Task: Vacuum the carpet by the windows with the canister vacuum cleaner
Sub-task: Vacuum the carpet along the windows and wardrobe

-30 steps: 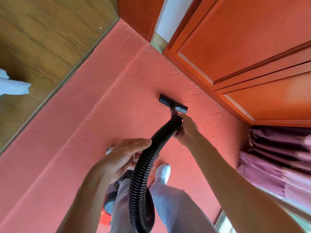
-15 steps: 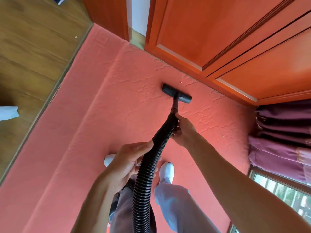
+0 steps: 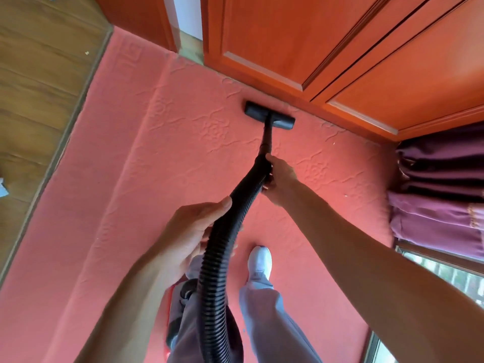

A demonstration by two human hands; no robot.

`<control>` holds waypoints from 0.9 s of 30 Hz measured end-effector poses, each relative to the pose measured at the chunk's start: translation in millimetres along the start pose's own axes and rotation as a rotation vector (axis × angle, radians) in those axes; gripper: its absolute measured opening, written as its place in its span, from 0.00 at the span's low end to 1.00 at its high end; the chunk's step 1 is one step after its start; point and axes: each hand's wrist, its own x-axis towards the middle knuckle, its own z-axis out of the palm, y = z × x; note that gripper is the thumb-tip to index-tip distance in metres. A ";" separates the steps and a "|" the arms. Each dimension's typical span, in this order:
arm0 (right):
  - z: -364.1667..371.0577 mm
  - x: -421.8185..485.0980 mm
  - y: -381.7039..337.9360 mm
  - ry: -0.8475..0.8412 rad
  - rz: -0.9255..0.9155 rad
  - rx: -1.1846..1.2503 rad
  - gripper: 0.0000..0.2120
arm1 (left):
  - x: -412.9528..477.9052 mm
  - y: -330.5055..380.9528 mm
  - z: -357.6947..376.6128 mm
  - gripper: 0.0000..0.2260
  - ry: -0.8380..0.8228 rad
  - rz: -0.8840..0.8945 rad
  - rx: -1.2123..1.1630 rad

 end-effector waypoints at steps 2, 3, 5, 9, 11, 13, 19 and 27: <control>-6.7 -14.3 9.9 -0.036 0.028 0.033 0.17 | -15.3 3.8 -13.6 0.19 -0.086 -0.039 0.017; -11.0 -20.7 14.2 -0.063 0.045 0.046 0.19 | -21.5 4.7 -19.5 0.19 -0.130 -0.053 0.029; -19.5 -30.0 20.2 -0.116 0.080 0.072 0.18 | -28.5 4.5 -28.9 0.20 -0.212 -0.071 0.050; -23.8 -36.9 20.7 -0.147 0.112 0.108 0.20 | -26.6 1.3 -33.8 0.26 -0.295 -0.070 0.056; -18.7 -28.5 17.3 -0.124 0.096 0.122 0.21 | -22.2 -1.1 -27.2 0.22 -0.270 -0.046 0.046; -10.6 -15.2 11.5 -0.084 0.055 0.101 0.20 | -14.3 -7.3 -15.6 0.18 -0.195 -0.030 0.021; 2.2 21.6 9.8 0.025 -0.006 -0.021 0.13 | 13.1 -30.7 24.6 0.24 0.012 -0.067 -0.072; -23.1 -42.8 10.7 -0.120 0.050 0.190 0.11 | -46.3 -18.5 16.5 0.25 -0.062 -0.093 0.012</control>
